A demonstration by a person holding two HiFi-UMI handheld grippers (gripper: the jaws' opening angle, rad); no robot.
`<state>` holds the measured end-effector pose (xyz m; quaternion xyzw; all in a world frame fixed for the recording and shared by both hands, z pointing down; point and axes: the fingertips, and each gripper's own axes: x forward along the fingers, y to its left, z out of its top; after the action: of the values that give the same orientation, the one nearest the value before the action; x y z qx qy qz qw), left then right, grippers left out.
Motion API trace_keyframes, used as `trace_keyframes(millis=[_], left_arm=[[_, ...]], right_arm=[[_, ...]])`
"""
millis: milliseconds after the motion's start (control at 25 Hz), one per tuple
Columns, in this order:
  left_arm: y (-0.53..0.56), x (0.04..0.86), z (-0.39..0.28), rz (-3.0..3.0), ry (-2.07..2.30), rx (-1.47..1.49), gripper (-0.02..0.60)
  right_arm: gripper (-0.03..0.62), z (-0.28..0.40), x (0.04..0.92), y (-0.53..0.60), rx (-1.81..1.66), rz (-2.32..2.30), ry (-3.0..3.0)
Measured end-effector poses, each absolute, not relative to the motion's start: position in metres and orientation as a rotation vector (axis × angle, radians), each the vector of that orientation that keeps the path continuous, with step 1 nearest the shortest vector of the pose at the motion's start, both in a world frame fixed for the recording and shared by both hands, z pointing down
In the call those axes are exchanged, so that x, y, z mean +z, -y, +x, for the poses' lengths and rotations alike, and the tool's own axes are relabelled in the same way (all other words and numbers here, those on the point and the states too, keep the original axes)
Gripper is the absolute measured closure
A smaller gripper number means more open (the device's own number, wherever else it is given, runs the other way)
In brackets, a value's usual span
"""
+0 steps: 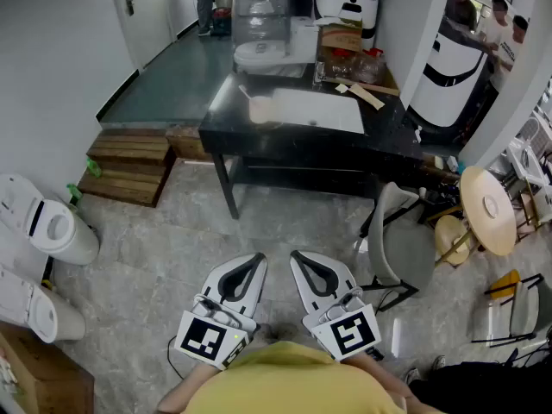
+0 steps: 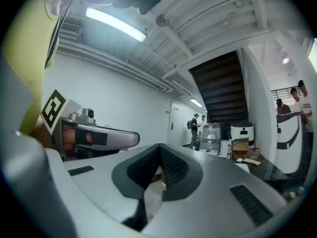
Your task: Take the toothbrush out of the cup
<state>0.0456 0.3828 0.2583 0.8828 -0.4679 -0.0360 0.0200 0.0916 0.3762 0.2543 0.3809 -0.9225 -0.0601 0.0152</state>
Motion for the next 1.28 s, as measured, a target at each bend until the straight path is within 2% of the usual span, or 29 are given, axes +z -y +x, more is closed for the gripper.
trace_keyframes(millis=[880, 1280], left_arm=[[-0.371, 0.259, 0.079, 2.717, 1.522, -0.117, 0.571], [-0.37, 0.266, 0.073, 2.661, 1.577, -0.108, 0.571]], right_arm=[[0.577, 0.129, 0.256, -0.361, -0.133, 1.125, 2.934], [0.577, 0.127, 0.263, -0.36, -0.107, 1.068, 2.954]])
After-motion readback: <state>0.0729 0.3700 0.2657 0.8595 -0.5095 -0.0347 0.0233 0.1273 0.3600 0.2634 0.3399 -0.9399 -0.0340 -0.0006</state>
